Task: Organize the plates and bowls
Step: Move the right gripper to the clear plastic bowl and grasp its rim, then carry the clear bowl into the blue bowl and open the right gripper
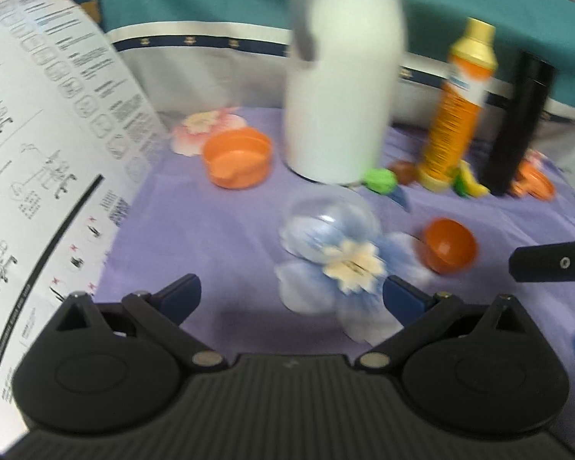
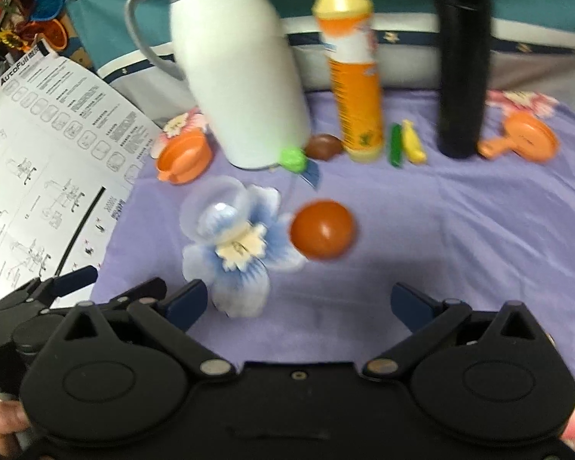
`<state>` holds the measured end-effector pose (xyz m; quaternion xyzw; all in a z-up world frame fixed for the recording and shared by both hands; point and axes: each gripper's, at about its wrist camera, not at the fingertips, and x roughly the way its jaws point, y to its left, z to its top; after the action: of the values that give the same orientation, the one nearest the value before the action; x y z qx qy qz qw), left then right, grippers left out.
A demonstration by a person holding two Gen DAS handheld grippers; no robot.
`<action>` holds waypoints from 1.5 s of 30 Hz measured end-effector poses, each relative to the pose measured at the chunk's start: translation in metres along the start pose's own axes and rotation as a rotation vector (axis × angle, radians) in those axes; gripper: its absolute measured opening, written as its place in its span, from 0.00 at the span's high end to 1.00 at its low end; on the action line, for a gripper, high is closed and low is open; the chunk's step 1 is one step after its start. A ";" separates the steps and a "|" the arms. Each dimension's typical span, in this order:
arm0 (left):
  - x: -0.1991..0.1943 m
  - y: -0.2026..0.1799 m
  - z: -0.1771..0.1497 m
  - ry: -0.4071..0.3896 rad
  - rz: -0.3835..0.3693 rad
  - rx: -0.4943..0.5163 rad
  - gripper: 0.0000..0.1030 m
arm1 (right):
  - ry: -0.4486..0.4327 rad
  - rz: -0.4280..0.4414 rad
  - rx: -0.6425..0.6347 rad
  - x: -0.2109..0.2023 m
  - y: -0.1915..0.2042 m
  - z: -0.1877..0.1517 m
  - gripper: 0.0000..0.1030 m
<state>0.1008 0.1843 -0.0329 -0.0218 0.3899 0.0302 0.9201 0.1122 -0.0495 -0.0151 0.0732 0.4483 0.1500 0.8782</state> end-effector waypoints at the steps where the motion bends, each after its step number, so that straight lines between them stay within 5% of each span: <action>1: 0.006 0.004 0.003 -0.005 0.010 -0.010 0.00 | -0.001 0.002 0.000 0.006 0.004 0.006 0.00; 8: 0.047 0.019 0.016 -0.010 0.019 -0.064 0.00 | -0.025 0.005 0.030 0.051 0.024 0.042 0.00; 17: 0.091 0.018 0.024 0.009 0.001 -0.071 0.02 | 0.030 0.016 0.020 0.114 0.044 0.065 0.26; 23: 0.107 0.017 0.023 0.035 -0.026 -0.079 0.25 | 0.077 0.038 0.008 0.145 0.052 0.062 0.62; 26: 0.112 0.012 0.023 0.043 -0.054 -0.068 0.37 | 0.085 0.044 0.005 0.154 0.052 0.059 0.72; 29: 0.115 0.005 0.024 0.053 -0.079 -0.049 0.60 | 0.092 0.055 0.001 0.159 0.053 0.057 0.88; 30: 0.116 0.003 0.023 0.060 -0.089 -0.046 0.70 | 0.097 0.059 0.002 0.159 0.053 0.056 0.90; 35: 0.112 -0.001 0.020 0.064 -0.073 -0.038 0.77 | 0.101 0.059 0.000 0.157 0.055 0.052 0.91; 45: 0.074 -0.006 0.009 0.088 -0.082 -0.027 0.78 | 0.101 0.072 0.003 0.118 0.054 0.036 0.90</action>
<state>0.1587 0.1817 -0.0800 -0.0517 0.4282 -0.0032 0.9022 0.1956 0.0404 -0.0703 0.0828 0.4894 0.1846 0.8483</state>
